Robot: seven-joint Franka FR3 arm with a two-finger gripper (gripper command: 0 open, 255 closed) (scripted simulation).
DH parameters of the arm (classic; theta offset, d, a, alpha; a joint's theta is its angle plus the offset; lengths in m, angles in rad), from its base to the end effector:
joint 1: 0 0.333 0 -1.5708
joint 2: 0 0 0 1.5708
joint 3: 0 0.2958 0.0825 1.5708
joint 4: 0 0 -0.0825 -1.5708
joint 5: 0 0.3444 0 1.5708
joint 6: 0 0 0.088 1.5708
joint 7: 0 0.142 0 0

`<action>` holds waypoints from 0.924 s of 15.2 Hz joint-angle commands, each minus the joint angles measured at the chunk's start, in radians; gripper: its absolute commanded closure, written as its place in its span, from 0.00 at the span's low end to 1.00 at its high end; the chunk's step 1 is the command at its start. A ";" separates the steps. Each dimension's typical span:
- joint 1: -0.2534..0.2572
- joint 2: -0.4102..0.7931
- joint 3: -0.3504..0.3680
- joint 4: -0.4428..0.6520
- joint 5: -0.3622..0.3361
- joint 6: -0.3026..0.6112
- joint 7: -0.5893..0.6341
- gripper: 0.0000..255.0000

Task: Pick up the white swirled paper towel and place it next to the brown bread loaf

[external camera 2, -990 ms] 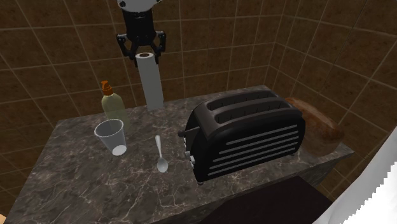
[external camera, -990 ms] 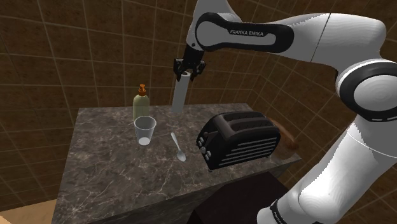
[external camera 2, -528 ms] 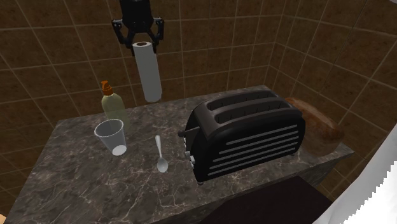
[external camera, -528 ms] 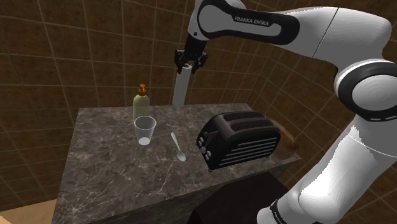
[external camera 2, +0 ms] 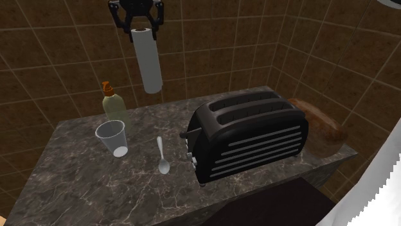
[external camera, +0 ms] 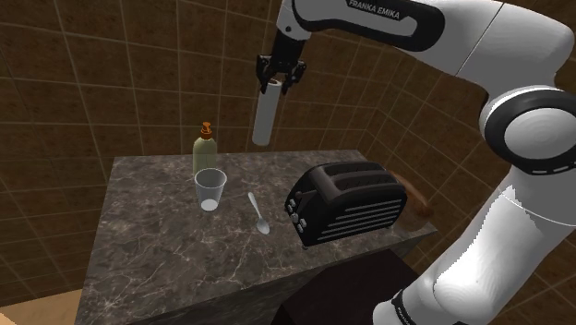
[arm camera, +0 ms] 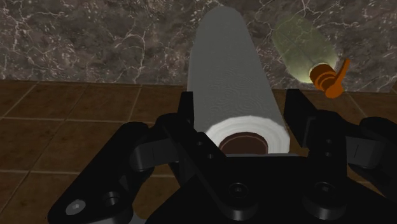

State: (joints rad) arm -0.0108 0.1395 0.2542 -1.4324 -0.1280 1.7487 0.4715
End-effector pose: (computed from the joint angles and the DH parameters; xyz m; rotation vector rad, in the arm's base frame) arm 0.5670 0.1143 0.5751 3.0828 -0.3443 0.3145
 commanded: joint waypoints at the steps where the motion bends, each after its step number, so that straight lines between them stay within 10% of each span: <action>1: 0.003 0.012 0.001 0.043 -0.003 -0.032 0.000 1.00; 14: -0.014 0.037 -0.009 0.229 -0.001 -0.189 -0.049 1.00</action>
State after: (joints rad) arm -0.0094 0.2011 0.2511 -1.1736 -0.1398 1.5513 0.4397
